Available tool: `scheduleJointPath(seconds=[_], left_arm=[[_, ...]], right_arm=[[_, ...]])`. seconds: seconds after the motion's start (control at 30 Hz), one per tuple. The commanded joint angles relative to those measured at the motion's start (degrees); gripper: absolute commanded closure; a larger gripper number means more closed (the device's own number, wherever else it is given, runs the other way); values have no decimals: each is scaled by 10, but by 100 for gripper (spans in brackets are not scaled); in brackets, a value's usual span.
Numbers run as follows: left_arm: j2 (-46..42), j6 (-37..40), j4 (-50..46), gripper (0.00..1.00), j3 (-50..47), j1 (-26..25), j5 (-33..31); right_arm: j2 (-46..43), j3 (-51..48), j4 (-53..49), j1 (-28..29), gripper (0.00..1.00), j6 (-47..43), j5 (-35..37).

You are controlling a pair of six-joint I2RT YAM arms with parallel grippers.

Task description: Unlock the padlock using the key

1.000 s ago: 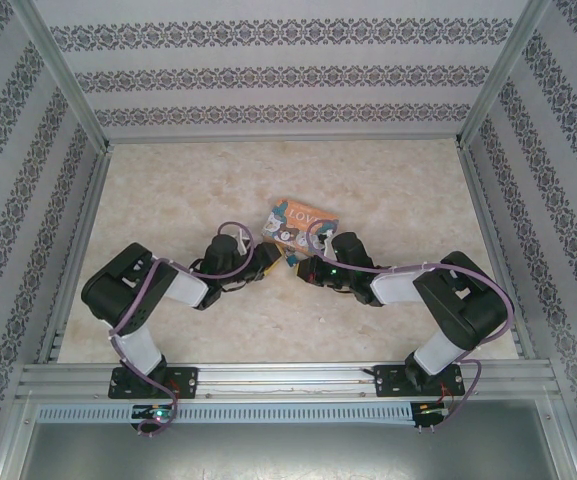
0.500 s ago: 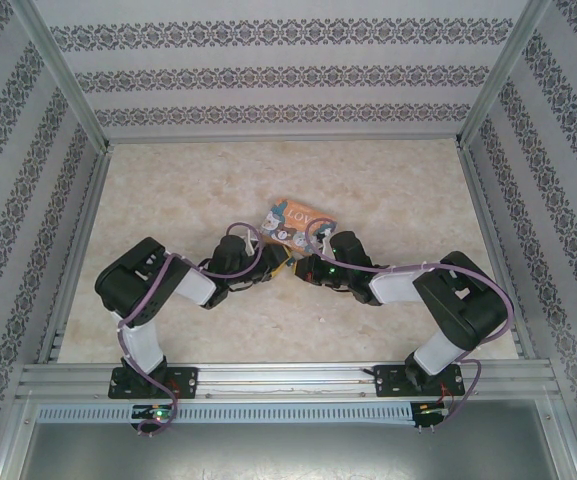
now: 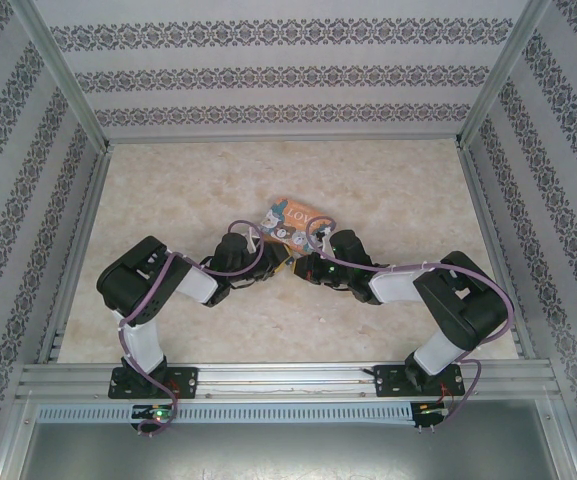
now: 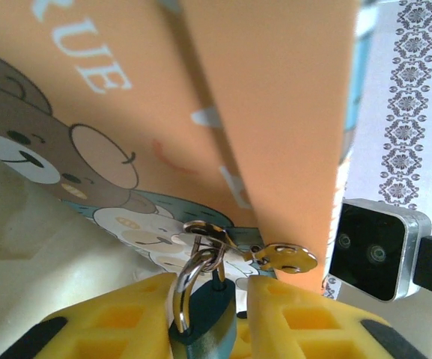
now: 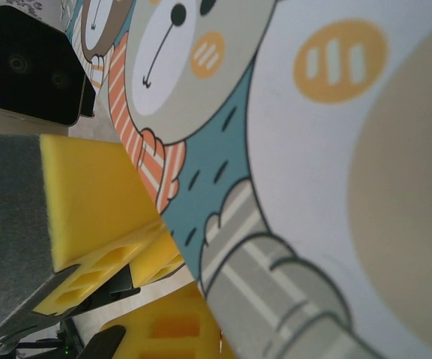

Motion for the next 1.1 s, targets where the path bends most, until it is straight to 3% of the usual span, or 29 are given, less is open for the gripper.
scheduleJointPath(seconds=[0.0,0.43,0.67,0.87,1.07], left_arm=[[7,1,22,74,12,-10,7],[-22,16,-7,94,12,-11,-3],[-41,10,-34,95,16,-11,-3],[-73,1,-90,95,22,-11,-4],[-105,-6,-176,95,37,-10,-7]], right_arm=[[-12,17,29,8,100,7,-18],[-47,-1,14,7,74,-10,10],[-104,-13,-39,6,66,-72,37],[-197,-5,-144,19,57,-209,85],[-299,-7,-226,74,47,-431,205]])
